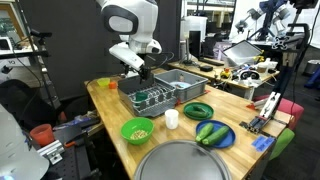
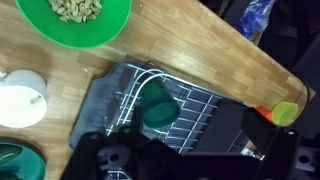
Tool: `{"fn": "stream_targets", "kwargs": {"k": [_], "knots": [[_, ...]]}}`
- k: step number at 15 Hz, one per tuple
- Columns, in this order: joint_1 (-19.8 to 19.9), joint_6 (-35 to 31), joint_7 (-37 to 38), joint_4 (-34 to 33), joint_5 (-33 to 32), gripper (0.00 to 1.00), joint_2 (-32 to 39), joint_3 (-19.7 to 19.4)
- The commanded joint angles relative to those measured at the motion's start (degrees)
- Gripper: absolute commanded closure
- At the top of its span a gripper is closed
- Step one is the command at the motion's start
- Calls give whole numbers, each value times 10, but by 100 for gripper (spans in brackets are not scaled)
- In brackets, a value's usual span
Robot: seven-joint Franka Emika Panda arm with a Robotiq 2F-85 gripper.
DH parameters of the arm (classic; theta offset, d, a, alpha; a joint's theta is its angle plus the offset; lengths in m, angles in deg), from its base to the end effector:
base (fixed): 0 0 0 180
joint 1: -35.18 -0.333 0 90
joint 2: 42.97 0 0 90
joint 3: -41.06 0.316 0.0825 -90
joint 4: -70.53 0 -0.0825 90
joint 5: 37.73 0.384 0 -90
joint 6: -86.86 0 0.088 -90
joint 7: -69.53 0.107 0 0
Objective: Pour the contents of the green cup into the green bowl
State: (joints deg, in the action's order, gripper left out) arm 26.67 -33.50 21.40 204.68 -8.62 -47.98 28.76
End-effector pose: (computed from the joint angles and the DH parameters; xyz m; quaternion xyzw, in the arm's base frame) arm 0.4795 -0.0086 0.3616 -0.9456 -0.2316 -0.0255 0.2270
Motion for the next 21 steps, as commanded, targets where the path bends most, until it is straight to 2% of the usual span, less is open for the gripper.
{"fn": "stream_targets", "kwargs": {"k": [1, 5, 7, 16, 21], "knots": [[34, 4, -2, -1, 2, 0, 0, 32], [34, 6, -2, -1, 2, 0, 0, 32], [35, 27, -11, -12, 14, 0, 15, 41], [51, 125, 37, -84, 98, 0, 131, 101], [64, 102, -5, -116, 105, 0, 175, 127]]}}
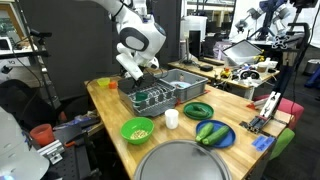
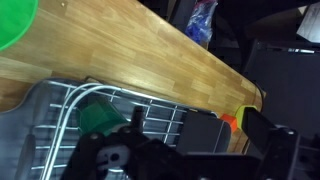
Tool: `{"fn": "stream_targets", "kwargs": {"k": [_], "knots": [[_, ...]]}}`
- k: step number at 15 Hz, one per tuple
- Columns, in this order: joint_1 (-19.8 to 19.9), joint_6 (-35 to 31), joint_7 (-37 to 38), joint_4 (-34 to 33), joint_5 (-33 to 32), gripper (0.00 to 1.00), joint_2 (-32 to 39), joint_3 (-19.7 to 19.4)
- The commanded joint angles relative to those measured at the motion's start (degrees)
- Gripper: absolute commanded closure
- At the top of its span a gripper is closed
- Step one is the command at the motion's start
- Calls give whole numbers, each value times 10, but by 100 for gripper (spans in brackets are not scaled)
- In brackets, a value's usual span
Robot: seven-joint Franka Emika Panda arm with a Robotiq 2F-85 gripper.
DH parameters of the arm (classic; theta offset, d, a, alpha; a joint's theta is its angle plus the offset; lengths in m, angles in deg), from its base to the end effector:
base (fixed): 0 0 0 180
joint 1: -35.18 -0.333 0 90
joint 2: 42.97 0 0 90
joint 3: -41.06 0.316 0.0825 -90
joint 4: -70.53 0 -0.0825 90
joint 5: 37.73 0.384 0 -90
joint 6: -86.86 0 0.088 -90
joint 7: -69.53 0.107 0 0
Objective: Pour the contents of the green cup into the green bowl
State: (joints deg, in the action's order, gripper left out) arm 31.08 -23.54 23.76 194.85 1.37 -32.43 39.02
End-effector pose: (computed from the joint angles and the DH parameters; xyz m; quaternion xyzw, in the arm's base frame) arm 0.5142 0.0625 0.2932 -0.9161 -0.2085 0.0810 0.3328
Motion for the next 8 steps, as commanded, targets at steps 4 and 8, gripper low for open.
{"fn": "stream_targets", "kwargs": {"k": [4, 8], "knots": [[17, -20, -67, -18, -21, 0, 32, 42], [18, -98, -102, -5, -58, 0, 38, 52]]}}
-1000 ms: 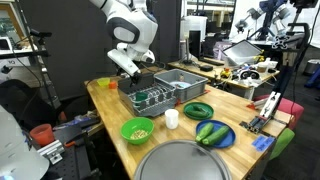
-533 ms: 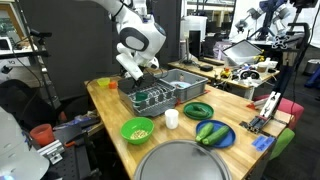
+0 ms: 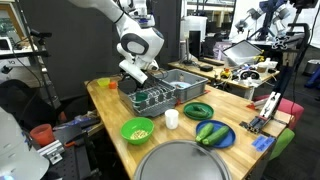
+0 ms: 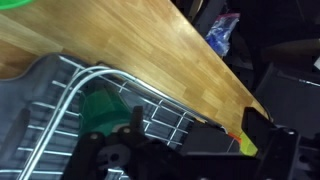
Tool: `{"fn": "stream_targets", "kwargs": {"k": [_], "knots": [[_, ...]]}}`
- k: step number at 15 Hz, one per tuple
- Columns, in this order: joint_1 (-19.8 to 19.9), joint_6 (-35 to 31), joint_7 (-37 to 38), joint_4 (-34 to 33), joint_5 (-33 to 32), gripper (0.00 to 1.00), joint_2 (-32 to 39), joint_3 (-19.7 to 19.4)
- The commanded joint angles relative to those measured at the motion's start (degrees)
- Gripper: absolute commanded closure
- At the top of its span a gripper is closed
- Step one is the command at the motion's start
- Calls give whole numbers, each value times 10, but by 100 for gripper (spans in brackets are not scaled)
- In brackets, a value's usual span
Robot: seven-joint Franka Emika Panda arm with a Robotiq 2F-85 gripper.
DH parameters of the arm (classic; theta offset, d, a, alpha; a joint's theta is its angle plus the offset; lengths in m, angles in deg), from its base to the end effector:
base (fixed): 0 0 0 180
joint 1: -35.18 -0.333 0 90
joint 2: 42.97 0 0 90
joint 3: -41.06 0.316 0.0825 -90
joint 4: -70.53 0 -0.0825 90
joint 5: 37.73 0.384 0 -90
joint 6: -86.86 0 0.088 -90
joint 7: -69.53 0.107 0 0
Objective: Pour the contents of the green cup into the green bowl
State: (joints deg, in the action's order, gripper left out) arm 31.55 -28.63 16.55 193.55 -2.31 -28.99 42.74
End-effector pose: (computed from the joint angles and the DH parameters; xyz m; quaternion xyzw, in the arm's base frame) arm 0.5238 0.0828 0.2710 -0.9040 -0.2985 0.0625 0.2996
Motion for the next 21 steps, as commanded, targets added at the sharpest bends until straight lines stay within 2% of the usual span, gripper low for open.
{"fn": "stream_targets", "kwargs": {"k": [1, 10, 21], "knots": [[15, -65, -36, 13, -24, 0, 5, 16], [21, -217, -61, 53, -5, 0, 10, 46], [37, -261, -111, 71, 26, 0, 17, 74]]}}
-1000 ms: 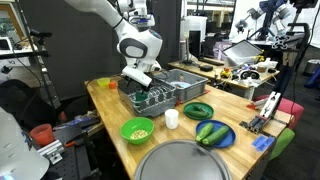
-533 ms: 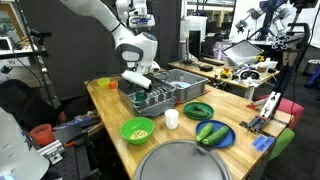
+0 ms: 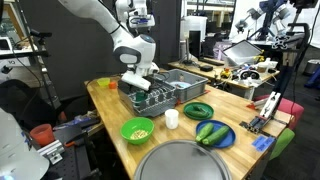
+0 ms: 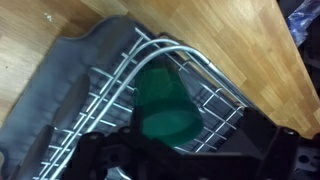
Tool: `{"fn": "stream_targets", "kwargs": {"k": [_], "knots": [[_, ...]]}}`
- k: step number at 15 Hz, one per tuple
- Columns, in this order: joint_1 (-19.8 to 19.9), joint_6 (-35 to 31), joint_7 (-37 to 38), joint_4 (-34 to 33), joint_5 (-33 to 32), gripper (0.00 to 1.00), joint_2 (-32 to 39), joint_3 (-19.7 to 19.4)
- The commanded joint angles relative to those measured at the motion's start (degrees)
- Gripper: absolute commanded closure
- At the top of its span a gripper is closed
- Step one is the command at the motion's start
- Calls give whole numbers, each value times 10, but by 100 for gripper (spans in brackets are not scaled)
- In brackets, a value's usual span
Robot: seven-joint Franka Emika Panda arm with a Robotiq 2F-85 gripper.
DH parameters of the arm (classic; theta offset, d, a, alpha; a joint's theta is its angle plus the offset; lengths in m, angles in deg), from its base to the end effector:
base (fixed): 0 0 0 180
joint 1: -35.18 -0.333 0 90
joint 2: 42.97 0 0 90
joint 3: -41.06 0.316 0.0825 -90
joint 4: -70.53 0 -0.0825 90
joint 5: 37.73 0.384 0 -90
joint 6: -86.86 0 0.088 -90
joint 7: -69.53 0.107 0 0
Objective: Pour the contents of the green cup into the green bowl
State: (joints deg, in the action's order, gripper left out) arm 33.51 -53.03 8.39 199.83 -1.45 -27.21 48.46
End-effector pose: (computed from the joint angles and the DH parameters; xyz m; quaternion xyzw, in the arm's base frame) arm 0.5243 0.0856 0.2341 -0.9161 -0.3406 -0.0497 0.2057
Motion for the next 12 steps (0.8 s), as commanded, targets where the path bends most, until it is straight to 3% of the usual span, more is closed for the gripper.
{"fn": "stream_targets", "kwargs": {"k": [1, 7, 12], "knots": [[17, -18, -32, 8, 18, 0, 0, 17], [18, -42, -40, 19, 20, 0, -7, 20], [22, -111, -64, 60, 60, 0, -34, 30]]}}
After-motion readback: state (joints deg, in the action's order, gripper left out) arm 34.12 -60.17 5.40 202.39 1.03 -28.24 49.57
